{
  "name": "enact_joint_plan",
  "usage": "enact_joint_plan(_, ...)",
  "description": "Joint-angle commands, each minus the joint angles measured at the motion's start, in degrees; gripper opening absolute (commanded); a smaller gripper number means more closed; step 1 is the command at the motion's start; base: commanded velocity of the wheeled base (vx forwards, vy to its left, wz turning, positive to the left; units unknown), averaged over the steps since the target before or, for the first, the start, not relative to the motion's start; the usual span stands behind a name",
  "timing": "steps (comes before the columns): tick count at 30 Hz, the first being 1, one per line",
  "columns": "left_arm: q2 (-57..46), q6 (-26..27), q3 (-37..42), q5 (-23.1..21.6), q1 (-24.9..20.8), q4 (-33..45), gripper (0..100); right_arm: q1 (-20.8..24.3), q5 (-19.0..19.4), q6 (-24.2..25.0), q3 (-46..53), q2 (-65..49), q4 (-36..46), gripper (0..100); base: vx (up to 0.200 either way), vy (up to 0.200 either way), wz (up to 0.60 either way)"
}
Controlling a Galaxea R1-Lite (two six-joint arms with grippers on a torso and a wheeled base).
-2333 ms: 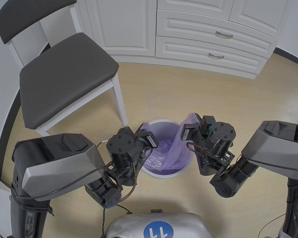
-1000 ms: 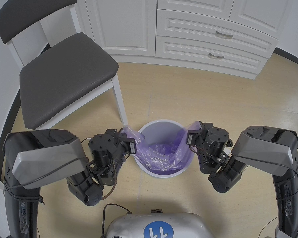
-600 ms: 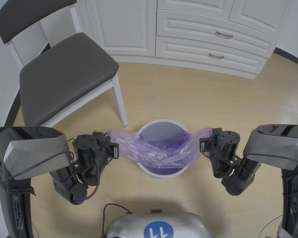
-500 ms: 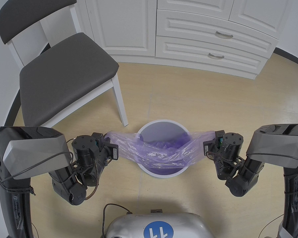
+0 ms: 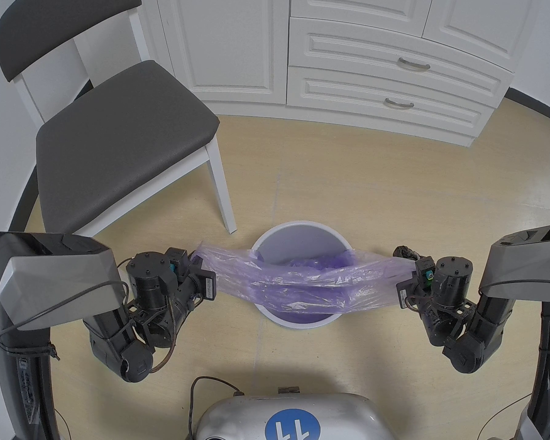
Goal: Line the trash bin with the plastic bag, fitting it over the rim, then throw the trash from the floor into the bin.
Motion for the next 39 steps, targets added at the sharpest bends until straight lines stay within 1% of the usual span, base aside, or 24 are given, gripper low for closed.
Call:
enact_joint_plan(1,-3.39,-0.11,3.86,-3.37,-0.01,0.06,0,0.26,0.63,-1.02,3.02,-1.08,-1.00,0,0.000,0.000,0.00)
enact_joint_plan(4,-4.53,0.06,5.45,-4.69,-0.01,0.06,0,0.35,1.68,-1.29,4.51,-1.69,-1.00,0,0.000,0.000,0.00)
enact_joint_plan(6,-6.37,0.33,7.47,-5.74,-0.01,0.15,0,0.35,3.26,-2.43,6.88,-2.48,-1.00,0,0.000,0.000,0.00)
enact_joint_plan(13,-7.61,3.76,11.51,-8.03,-0.01,0.06,0,0.62,3.88,-4.80,11.10,-3.54,-1.00,0,0.000,0.000,0.00)
enact_joint_plan(19,-7.61,5.34,13.97,-10.23,-0.01,0.15,0,0.44,6.25,-6.38,14.18,-4.86,-1.00,0,0.000,0.000,0.00)
enact_joint_plan(25,-7.87,6.92,15.64,-11.37,0.08,0.06,0,0.79,6.34,-6.82,15.76,-5.82,-1.00,0,0.000,0.000,0.00)
enact_joint_plan(32,-8.92,7.36,16.17,-11.54,0.87,0.23,0,1.76,6.43,-7.88,18.05,-6.97,-1.00,0,0.000,0.000,0.00)
enact_joint_plan(36,-8.13,8.59,17.13,-12.25,0.70,0.06,0,2.99,6.34,-7.96,18.13,-5.65,-1.00,0,0.000,0.000,0.00)
enact_joint_plan(39,-4.44,8.41,16.17,-12.25,0.61,0.06,0,3.52,6.25,-7.88,17.26,-2.05,-1.00,0,0.000,0.000,0.00)
